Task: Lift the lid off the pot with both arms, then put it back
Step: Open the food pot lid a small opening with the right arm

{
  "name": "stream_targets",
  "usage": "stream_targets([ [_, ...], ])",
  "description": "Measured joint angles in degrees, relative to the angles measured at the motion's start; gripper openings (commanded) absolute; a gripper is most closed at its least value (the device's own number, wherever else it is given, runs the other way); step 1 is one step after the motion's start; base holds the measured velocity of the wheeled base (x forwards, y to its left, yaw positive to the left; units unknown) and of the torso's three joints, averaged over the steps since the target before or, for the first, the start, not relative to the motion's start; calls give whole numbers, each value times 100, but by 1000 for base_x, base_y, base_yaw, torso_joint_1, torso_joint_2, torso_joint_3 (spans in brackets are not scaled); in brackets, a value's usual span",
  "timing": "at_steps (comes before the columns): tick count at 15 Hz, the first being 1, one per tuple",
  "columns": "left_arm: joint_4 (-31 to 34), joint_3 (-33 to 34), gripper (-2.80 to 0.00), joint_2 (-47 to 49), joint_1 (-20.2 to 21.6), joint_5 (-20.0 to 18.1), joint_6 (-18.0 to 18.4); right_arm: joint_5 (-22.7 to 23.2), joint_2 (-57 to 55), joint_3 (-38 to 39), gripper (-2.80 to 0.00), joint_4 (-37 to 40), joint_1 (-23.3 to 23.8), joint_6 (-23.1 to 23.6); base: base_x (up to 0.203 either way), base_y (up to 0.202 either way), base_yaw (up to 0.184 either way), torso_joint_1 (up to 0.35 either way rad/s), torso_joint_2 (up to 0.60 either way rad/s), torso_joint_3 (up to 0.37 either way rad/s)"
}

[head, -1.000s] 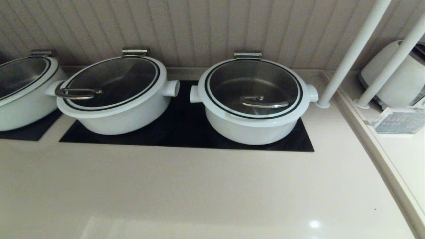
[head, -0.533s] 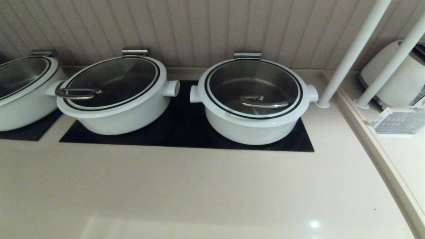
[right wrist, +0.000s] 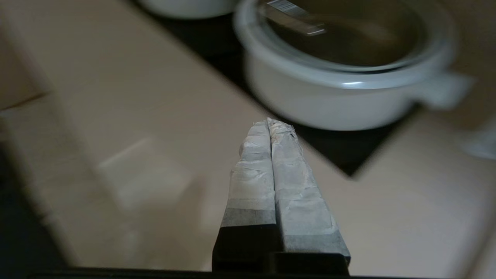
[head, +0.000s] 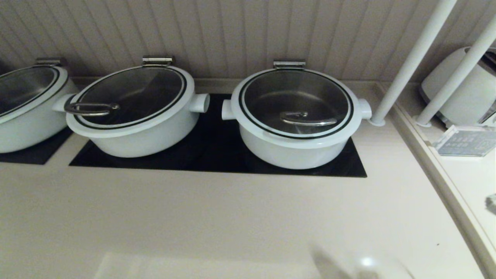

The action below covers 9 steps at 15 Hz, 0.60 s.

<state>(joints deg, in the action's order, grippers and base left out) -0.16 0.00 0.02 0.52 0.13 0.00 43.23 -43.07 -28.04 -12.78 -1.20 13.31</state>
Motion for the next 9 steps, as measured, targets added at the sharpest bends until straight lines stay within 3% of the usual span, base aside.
stream_targets([
  [2,0,0,-280,0,-1,0,0,403,-663,-7,-280,-66,-105,11,0,0,0,0,0,0],
  [4,0,0,-280,0,-1,-3,0,476,-1345,-7,-280,-399,-265,-3,0,0,0,0,0,0],
  [7,0,0,-280,0,-4,-3,0,500,-2545,19,-280,-1671,-582,-225,0,0,0,0,0,0],
  [9,0,0,-280,0,-1,0,0,428,-3191,9,-280,-2857,-971,-738,0,0,0,0,0,0],
])
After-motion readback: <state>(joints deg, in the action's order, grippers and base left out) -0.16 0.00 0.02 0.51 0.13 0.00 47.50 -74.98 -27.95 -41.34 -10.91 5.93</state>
